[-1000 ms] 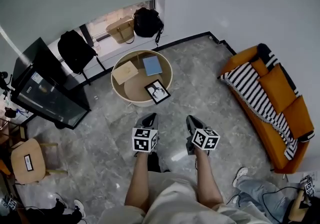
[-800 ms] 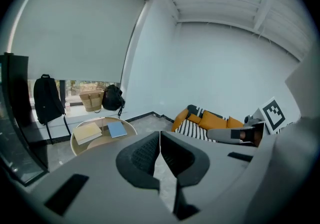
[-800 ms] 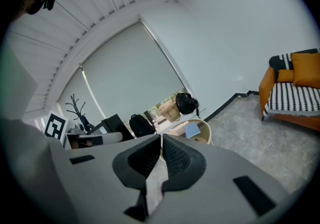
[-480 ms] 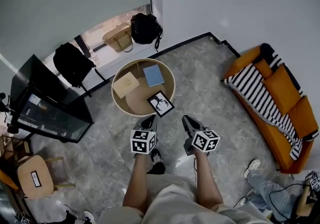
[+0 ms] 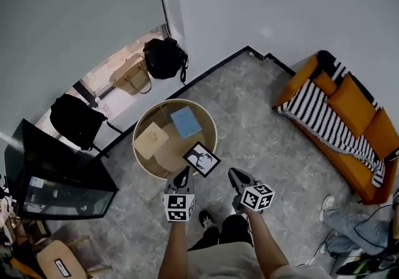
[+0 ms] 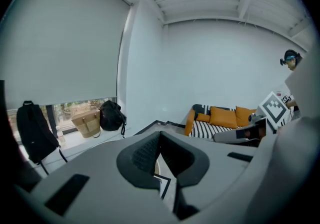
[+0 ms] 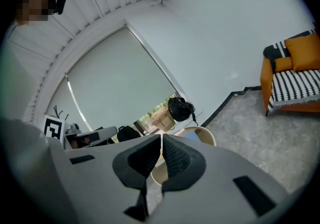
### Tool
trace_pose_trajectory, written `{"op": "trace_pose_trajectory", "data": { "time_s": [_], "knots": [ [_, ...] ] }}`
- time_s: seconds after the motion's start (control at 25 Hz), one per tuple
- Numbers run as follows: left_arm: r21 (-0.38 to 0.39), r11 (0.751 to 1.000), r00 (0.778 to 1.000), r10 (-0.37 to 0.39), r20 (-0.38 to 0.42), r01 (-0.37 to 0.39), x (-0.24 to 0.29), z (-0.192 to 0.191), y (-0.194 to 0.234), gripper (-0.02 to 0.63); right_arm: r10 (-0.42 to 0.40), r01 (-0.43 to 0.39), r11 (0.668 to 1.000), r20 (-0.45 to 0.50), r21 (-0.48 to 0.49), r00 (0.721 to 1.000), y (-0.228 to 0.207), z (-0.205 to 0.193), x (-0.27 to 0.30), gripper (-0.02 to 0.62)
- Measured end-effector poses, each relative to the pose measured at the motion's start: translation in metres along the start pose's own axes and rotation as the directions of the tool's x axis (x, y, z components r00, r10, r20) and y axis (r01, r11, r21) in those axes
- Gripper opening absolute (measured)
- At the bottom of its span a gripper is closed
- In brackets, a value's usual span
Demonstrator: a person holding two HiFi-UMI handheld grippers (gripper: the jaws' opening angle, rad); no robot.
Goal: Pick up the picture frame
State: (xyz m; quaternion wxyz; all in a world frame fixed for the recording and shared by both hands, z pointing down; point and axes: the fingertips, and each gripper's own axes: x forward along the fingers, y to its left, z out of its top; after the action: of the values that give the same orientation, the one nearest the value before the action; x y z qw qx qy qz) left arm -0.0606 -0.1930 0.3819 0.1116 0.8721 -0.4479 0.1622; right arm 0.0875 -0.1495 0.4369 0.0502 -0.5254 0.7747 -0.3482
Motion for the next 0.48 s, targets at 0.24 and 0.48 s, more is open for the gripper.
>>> {"op": "trace_pose_trajectory", "data": {
  "time_s": [0.24,0.48],
  "knots": [
    [-0.038,0.995,0.993,-0.099,-0.057,0.097,0.08,-0.064,0.001,0.021,-0.042,0.045,0.998,-0.06,0.051,0.997,-0.078,-0.044,0.03,0.04],
    [-0.108,0.977,0.971,-0.197,-0.132,0.184,0.148,-0.162,0.013,0.021,-0.065,0.073,0.992,-0.078,0.1,0.995,-0.154,-0.077,0.098,0.04]
  ]
}}
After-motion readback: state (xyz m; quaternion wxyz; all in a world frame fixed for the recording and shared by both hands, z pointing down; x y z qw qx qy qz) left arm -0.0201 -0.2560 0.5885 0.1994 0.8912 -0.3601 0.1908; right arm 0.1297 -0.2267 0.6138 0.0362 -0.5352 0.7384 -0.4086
